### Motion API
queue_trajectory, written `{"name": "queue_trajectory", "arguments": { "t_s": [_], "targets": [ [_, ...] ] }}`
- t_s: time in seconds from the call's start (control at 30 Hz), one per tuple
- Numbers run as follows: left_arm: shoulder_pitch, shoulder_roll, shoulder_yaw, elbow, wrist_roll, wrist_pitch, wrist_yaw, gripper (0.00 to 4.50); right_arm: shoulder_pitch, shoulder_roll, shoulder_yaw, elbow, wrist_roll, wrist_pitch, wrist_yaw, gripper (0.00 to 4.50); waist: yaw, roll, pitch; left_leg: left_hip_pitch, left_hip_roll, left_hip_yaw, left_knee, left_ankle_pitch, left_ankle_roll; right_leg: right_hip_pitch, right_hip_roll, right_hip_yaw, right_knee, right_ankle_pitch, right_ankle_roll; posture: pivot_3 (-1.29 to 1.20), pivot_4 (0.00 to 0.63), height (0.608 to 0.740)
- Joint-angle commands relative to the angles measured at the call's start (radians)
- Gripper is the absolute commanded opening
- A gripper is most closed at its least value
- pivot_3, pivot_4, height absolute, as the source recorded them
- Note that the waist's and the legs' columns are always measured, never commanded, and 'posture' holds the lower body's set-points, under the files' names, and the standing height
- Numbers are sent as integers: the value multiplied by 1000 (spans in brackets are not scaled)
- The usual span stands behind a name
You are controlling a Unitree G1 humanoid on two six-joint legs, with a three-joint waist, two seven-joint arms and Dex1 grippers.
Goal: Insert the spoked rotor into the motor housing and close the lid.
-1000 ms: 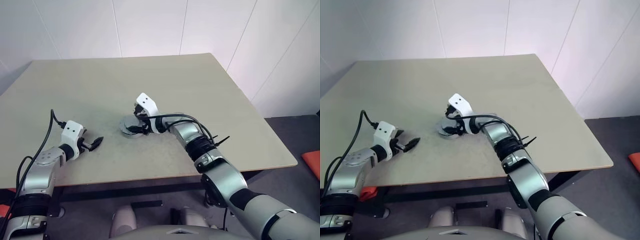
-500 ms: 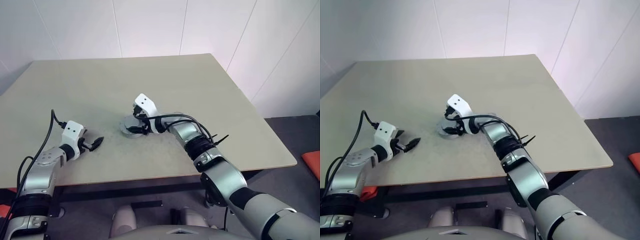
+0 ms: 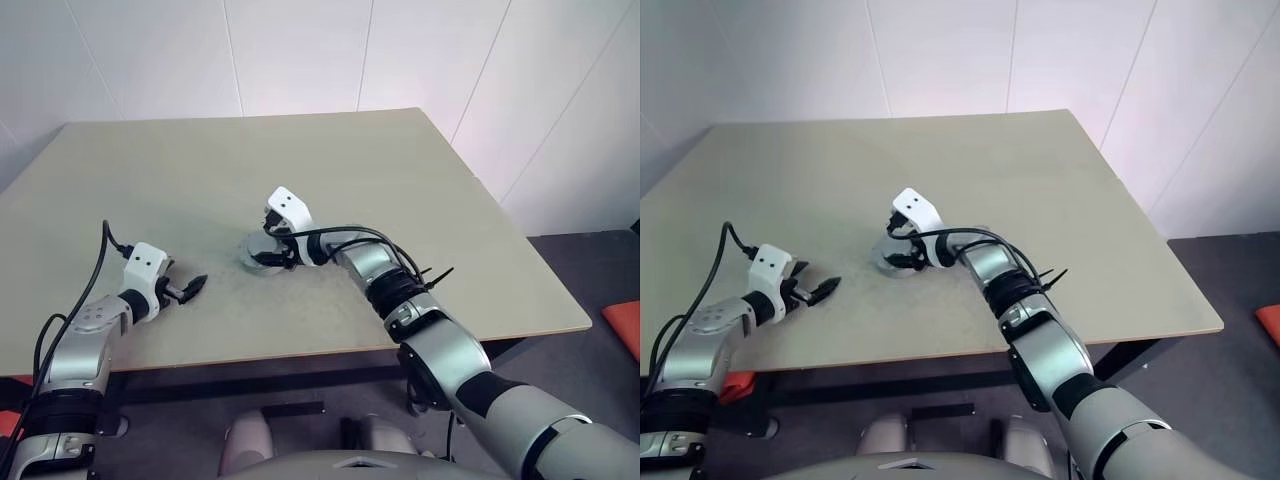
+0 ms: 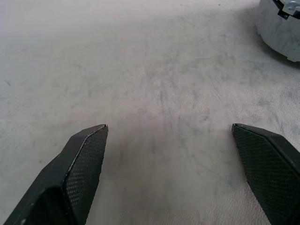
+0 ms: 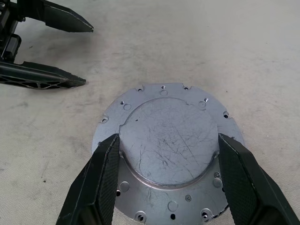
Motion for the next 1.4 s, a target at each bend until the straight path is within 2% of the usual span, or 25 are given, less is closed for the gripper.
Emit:
{"name": "queue_trajectory", "arguments": {
  "t_s": [0.03,0.37,0.73,1.0,1.1,1.4],
  "targets": [
    [-5,7,4,-33,-1,-14,1,4500,-19,-7,-6,32,-21,3,-42,3075,0,0,0,0,0,0,0,0,0,0,0,0,0,-1,2,0,0,740],
    [-17,5,-1,-24,2,-14,-3,4500,-12,-31,32,75,-67,-51,-78,3075,2,1,0,2,0,-2,3,0,0,3,0,0,1,-2,3,0,0,740],
    [-31,-14,0,-34,-20,9,11,4500,-1,-49,40,69,-66,-57,-51,3075,6,1,1,3,-1,-2,3,0,0,6,0,0,0,-2,3,0,0,740],
    [-141,-213,46,-179,-264,260,86,4500,-1,-52,44,72,-66,-55,-44,3075,12,2,1,3,-1,-2,3,0,0,7,0,0,-1,-2,3,0,0,740],
    [-180,-253,45,-153,-288,283,104,3865,-1,-52,45,72,-65,-53,-45,3075,10,2,1,3,-1,-2,3,0,0,7,0,0,-1,-2,3,0,0,740],
    [-232,-298,42,-81,-327,311,114,702,3,-56,40,66,-63,-48,-51,3075,8,2,1,3,-1,-2,3,0,0,7,0,0,-1,-2,3,0,0,740]
  ]
}}
